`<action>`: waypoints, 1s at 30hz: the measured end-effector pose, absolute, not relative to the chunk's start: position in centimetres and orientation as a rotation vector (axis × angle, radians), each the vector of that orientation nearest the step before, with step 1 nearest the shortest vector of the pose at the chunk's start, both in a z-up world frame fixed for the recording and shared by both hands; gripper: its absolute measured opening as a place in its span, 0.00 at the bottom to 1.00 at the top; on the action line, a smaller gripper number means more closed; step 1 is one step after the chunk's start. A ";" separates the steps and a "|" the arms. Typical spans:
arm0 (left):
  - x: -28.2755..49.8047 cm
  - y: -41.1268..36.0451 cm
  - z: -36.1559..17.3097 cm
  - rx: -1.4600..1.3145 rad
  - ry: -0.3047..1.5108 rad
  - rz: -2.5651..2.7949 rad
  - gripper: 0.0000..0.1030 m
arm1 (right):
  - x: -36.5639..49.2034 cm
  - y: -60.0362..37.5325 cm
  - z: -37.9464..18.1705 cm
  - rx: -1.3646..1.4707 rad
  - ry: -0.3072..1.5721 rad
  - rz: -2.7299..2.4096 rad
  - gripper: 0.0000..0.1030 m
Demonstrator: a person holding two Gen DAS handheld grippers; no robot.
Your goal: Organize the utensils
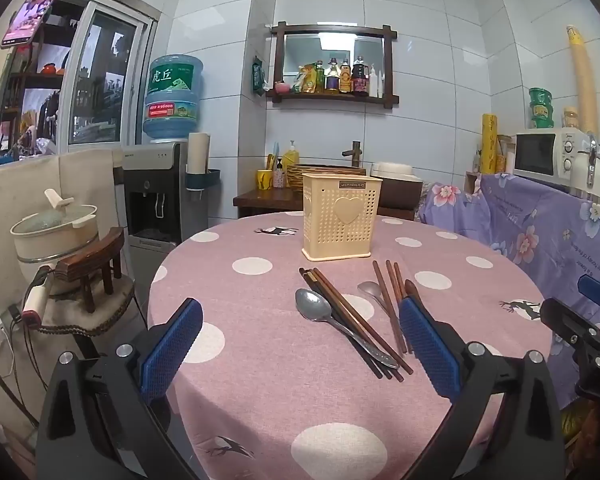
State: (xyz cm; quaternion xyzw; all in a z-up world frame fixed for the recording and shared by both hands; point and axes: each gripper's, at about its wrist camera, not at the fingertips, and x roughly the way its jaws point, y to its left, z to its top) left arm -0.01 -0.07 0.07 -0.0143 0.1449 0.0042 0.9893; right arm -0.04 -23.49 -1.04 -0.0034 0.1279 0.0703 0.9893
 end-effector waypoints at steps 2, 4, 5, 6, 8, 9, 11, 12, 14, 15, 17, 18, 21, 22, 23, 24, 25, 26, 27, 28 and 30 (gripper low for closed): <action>0.0 -0.1 0.1 -0.031 0.295 -0.002 0.95 | -0.1 -23.5 -1.0 -0.006 0.251 0.142 0.95; 0.2 -0.1 0.1 -0.027 0.295 -0.002 0.95 | -0.3 -23.5 -1.0 -0.005 0.250 0.143 0.95; 0.3 -0.2 0.1 -0.026 0.295 -0.002 0.95 | -0.1 -23.5 -1.0 -0.005 0.256 0.142 0.95; 0.4 -0.1 0.1 -0.026 0.296 -0.002 0.95 | -0.1 -23.5 -1.0 -0.005 0.257 0.141 0.95; 0.7 -0.1 0.1 -0.027 0.300 -0.002 0.95 | 0.0 -23.5 -1.0 -0.006 0.261 0.141 0.95; -0.1 -0.4 0.2 -0.021 0.280 0.004 0.95 | -0.1 -23.5 -1.0 -0.007 0.261 0.141 0.95; -0.1 -0.4 0.2 -0.020 0.281 0.005 0.95 | 0.0 -23.5 -1.2 -0.008 0.261 0.140 0.95; -0.1 -0.4 0.3 -0.020 0.282 0.006 0.95 | 0.0 -23.4 -1.2 -0.008 0.262 0.140 0.95; -0.1 -0.5 0.3 -0.021 0.285 0.005 0.95 | 0.0 -23.4 -1.2 -0.010 0.263 0.140 0.95; -0.2 0.0 0.2 -0.023 0.283 0.001 0.95 | 0.0 -23.4 -1.2 -0.010 0.264 0.140 0.95; -0.2 0.0 0.2 -0.024 0.284 0.001 0.95 | 0.0 -23.4 -1.2 -0.011 0.263 0.141 0.95; -0.2 0.0 0.2 -0.025 0.283 0.001 0.95 | 0.0 -23.4 -1.2 -0.012 0.263 0.140 0.95; -0.2 0.1 0.3 -0.023 0.286 -0.001 0.95 | 0.0 -23.4 -1.1 -0.010 0.267 0.141 0.95; -0.2 0.1 0.1 -0.024 0.286 0.001 0.95 | -0.1 -23.3 -1.2 -0.010 0.268 0.141 0.95; -0.2 0.3 -0.1 -0.031 0.285 0.004 0.95 | 0.0 -23.2 -1.3 -0.009 0.269 0.142 0.95; -0.2 0.4 -0.2 -0.033 0.283 0.004 0.95 | -0.1 -23.2 -1.3 -0.009 0.268 0.142 0.95; -0.3 0.5 -0.1 -0.032 0.282 0.005 0.95 | 0.1 -23.2 -1.4 -0.010 0.268 0.142 0.95; -0.3 0.5 -0.1 -0.032 0.281 0.006 0.95 | 0.1 -23.2 -1.4 -0.010 0.268 0.141 0.95; -0.4 0.6 -0.2 -0.032 0.279 0.007 0.95 | 0.1 -23.2 -1.4 -0.011 0.268 0.141 0.95; -0.4 0.6 -0.2 -0.032 0.278 0.007 0.95 | 0.1 -23.2 -1.4 -0.011 0.268 0.142 0.95; -0.4 0.5 -0.2 -0.029 0.279 0.007 0.95 | 0.3 -22.8 -1.7 -0.013 0.268 0.142 0.95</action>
